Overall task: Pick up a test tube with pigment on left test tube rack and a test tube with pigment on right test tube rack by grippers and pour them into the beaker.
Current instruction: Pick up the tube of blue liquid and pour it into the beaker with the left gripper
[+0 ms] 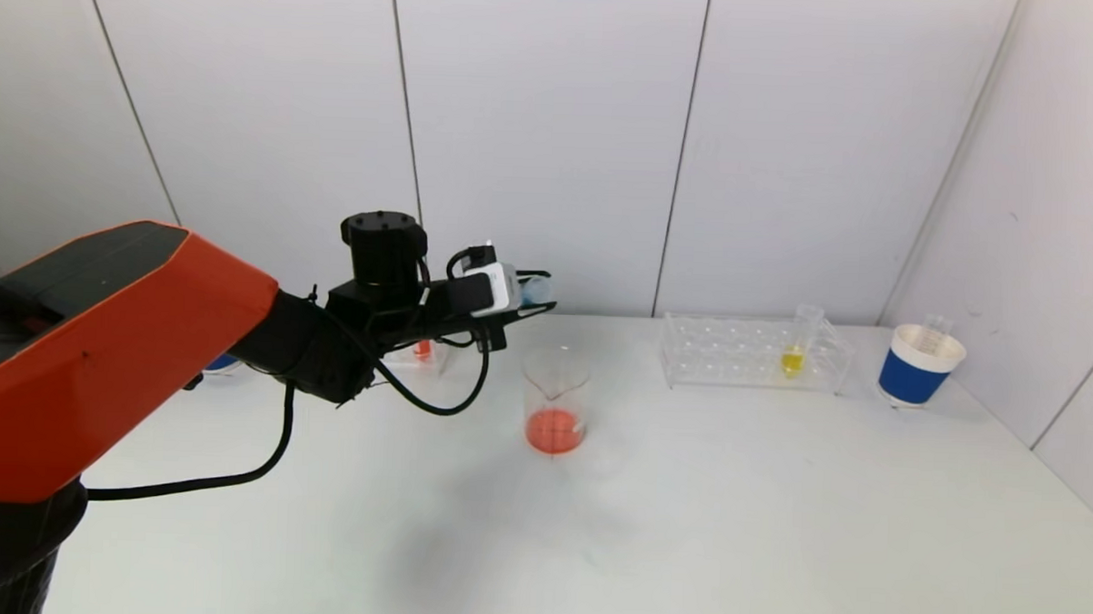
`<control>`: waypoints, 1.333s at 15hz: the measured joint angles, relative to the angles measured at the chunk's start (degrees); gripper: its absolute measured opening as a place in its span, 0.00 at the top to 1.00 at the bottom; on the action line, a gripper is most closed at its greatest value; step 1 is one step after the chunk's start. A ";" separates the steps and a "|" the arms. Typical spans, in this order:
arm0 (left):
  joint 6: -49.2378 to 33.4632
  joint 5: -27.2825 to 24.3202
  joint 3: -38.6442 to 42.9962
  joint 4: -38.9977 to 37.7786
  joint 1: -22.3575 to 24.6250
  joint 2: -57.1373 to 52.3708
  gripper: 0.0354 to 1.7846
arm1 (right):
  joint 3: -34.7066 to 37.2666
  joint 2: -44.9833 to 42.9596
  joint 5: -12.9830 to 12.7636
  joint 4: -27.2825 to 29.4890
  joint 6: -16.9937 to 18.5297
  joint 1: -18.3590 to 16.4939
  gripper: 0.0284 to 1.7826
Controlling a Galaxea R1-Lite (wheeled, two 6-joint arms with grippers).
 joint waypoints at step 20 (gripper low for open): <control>12.30 -1.60 0.99 -2.04 -0.11 0.85 0.75 | 0.00 0.00 0.00 0.00 0.00 0.00 0.01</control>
